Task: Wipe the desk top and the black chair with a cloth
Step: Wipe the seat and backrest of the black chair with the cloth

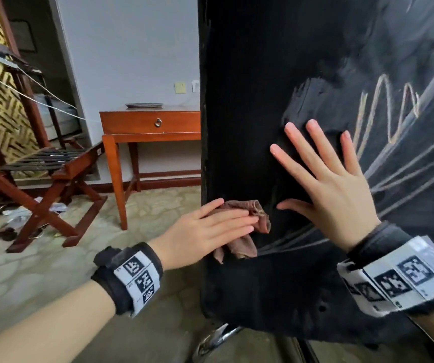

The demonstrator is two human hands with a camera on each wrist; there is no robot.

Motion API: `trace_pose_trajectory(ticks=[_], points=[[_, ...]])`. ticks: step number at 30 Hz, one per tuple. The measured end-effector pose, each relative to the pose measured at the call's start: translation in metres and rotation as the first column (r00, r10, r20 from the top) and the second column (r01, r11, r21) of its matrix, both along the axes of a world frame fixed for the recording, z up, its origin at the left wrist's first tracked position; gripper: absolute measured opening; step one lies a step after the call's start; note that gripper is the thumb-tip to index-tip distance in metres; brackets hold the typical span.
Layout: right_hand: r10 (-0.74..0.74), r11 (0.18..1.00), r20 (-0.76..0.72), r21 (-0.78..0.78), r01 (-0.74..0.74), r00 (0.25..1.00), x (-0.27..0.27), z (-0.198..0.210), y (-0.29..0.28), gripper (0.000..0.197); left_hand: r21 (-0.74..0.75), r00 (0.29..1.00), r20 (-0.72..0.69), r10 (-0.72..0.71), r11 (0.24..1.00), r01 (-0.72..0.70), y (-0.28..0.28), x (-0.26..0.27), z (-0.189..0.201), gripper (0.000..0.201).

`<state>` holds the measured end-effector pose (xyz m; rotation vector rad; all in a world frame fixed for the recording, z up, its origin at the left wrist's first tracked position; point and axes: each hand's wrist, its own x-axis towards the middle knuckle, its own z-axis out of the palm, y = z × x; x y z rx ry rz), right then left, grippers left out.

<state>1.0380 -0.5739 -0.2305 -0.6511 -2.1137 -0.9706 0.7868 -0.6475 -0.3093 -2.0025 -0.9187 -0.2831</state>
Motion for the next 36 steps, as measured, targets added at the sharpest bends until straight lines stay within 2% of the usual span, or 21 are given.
trace_pose_trajectory(ticks=[3, 6, 8, 10, 12, 13, 15, 18, 20, 22, 24, 27, 29, 31, 34, 36], points=[[0.003, 1.000, -0.011, 0.001, -0.003, 1.000, 0.001, -0.002, 0.001, 0.101, 0.069, 0.992, 0.127, -0.022, 0.998, 0.013, 0.004, 0.003, 0.017, 0.042], [0.021, 1.000, -0.026, 0.009, -0.021, 0.999, 0.001, -0.006, 0.002, 0.098, 0.048, 0.959, 0.282, -0.020, 0.999, 0.007, 0.005, 0.013, -0.009, 0.044], [0.033, 0.999, -0.048, 0.013, -0.032, 0.998, 0.000, -0.010, 0.002, 0.095, -0.031, 0.979, 0.206, -0.001, 0.999, 0.008, 0.004, 0.013, -0.048, 0.043], [0.042, 0.999, -0.075, 0.013, -0.041, 0.996, 0.000, -0.016, 0.003, 0.090, -0.132, 1.000, -0.005, 0.026, 0.991, -0.026, 0.000, 0.008, -0.088, 0.039], [0.048, 0.999, -0.089, 0.009, -0.048, 0.995, 0.000, -0.021, 0.004, 0.086, -0.157, 0.987, -0.147, 0.070, 0.983, -0.094, -0.004, 0.000, -0.105, 0.042], [0.051, 0.999, -0.094, 0.009, -0.050, 0.994, 0.000, -0.021, 0.006, 0.085, -0.129, 0.981, -0.177, 0.084, 0.986, -0.107, -0.004, -0.002, -0.101, 0.044], [0.053, 0.999, -0.085, 0.005, -0.053, 0.995, -0.001, -0.021, 0.007, 0.084, -0.057, 0.984, -0.156, 0.081, 0.994, -0.091, -0.004, -0.005, -0.077, 0.050], [0.063, 0.998, -0.097, 0.009, -0.063, 0.993, -0.003, -0.023, 0.008, 0.082, 0.030, 0.996, 0.004, 0.086, 0.996, -0.086, -0.002, -0.010, -0.039, 0.049], [0.070, 0.997, -0.101, 0.020, -0.068, 0.992, -0.006, -0.025, 0.008, 0.081, 0.052, 0.992, 0.086, 0.095, 0.994, -0.100, 0.000, -0.010, -0.038, 0.048], [0.076, 0.997, -0.103, 0.021, -0.074, 0.992, -0.007, -0.026, 0.008, 0.080, 0.028, 0.986, 0.134, 0.097, 0.994, -0.102, 0.002, -0.006, -0.058, 0.050], [0.071, 0.997, -0.103, 0.020, -0.069, 0.992, -0.006, -0.027, 0.010, 0.080, -0.031, 0.990, 0.083, 0.110, 0.994, -0.107, 0.002, -0.003, -0.091, 0.054], [0.068, 0.998, -0.089, 0.018, -0.066, 0.994, -0.004, -0.027, 0.011, 0.078, -0.149, 0.988, -0.120, 0.100, 0.982, -0.118, -0.007, 0.000, -0.137, 0.056], [0.071, 0.997, -0.090, 0.018, -0.069, 0.993, -0.004, -0.026, 0.012, 0.077, -0.167, 0.972, -0.222, 0.076, 0.979, -0.114, -0.008, -0.004, -0.143, 0.058], [0.068, 0.998, -0.094, 0.023, -0.066, 0.993, -0.004, -0.026, 0.012, 0.076, -0.134, 0.974, -0.221, 0.052, 0.988, -0.083, -0.004, -0.011, -0.126, 0.055], [0.061, 0.998, -0.094, 0.033, -0.058, 0.994, -0.005, -0.026, 0.012, 0.076, -0.026, 0.989, -0.132, 0.059, 0.998, -0.063, 0.001, -0.018, -0.090, 0.057], [0.055, 0.998, -0.091, 0.040, -0.052, 0.994, -0.006, -0.027, 0.011, 0.075, -0.024, 0.996, -0.048, 0.070, 0.997, -0.072, 0.000, -0.018, -0.090, 0.056]])
